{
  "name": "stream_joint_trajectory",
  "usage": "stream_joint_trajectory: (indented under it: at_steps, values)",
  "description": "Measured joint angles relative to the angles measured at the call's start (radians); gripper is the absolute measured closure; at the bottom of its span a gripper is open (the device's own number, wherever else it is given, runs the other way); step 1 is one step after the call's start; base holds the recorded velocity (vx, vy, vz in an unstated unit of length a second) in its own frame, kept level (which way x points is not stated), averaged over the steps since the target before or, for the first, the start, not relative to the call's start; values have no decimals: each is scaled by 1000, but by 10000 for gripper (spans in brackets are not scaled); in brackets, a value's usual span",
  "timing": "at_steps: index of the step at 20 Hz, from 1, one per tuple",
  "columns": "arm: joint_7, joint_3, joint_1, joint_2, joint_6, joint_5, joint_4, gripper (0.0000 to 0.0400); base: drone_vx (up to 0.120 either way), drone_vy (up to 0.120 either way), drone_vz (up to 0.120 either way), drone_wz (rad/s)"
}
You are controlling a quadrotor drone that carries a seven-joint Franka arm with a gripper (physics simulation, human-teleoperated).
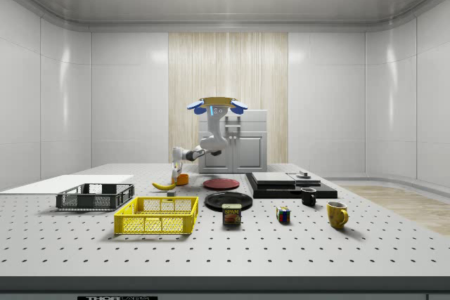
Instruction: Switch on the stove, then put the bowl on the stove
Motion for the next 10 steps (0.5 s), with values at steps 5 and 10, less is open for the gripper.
stream_joint_trajectory:
  at_steps: [5,10]
  values:
    - [-1,-2,1,4,-3,-3,0,259,0,0,0,0]
    - [-2,-3,2,8,-7,-5,0,288,0,0,0,0]
